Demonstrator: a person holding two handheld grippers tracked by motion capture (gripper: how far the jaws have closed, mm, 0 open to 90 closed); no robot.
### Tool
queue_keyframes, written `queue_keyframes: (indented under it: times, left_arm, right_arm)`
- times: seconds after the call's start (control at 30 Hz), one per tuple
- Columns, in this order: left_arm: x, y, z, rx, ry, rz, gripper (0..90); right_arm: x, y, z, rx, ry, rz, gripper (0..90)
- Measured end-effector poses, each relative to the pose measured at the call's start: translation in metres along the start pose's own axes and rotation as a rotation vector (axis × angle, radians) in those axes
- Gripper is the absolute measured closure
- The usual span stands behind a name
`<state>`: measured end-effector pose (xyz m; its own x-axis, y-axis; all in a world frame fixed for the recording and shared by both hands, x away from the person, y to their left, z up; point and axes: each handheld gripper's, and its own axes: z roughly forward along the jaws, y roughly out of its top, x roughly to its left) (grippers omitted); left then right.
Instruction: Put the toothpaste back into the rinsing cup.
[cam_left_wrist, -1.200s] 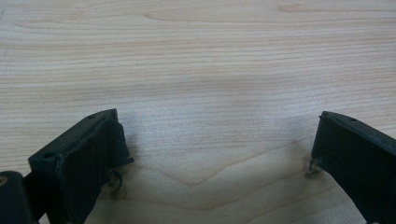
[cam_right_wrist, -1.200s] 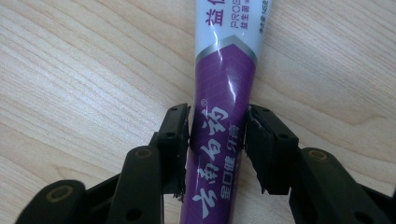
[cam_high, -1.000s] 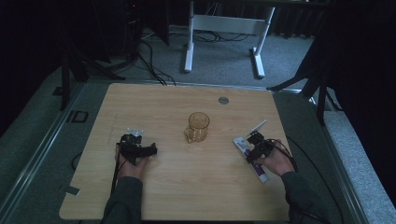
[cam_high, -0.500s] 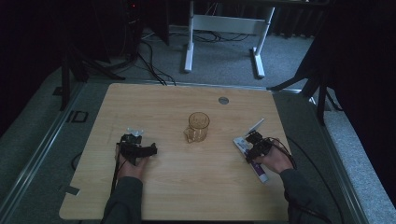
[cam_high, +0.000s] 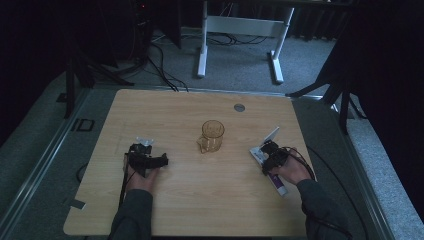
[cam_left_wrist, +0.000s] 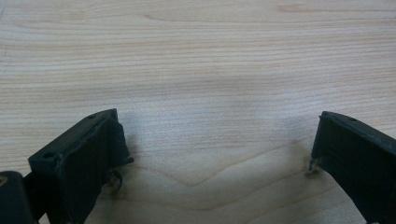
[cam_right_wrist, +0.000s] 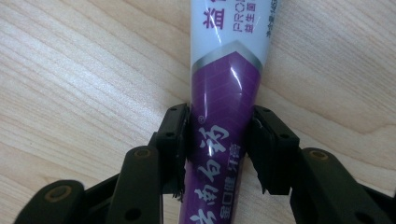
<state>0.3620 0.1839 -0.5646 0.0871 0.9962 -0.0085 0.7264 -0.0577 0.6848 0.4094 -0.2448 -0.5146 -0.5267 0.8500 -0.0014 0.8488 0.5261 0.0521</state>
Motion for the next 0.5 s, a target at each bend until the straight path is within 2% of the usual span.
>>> queue_keyframes:
  times: [0.27,0.5]
  left_arm:
    - [0.0001,0.0000,0.0000,0.000,0.000,0.001,1.4]
    - [0.0001,0.0001,0.0000,0.000,-0.001,0.001,1.5]
  right_arm:
    - [0.0010,0.0027,0.0015,0.020,-0.009,0.004,59.6]
    - [0.0023,0.0020,-0.0006,0.010,-0.023,-0.017,66.0]
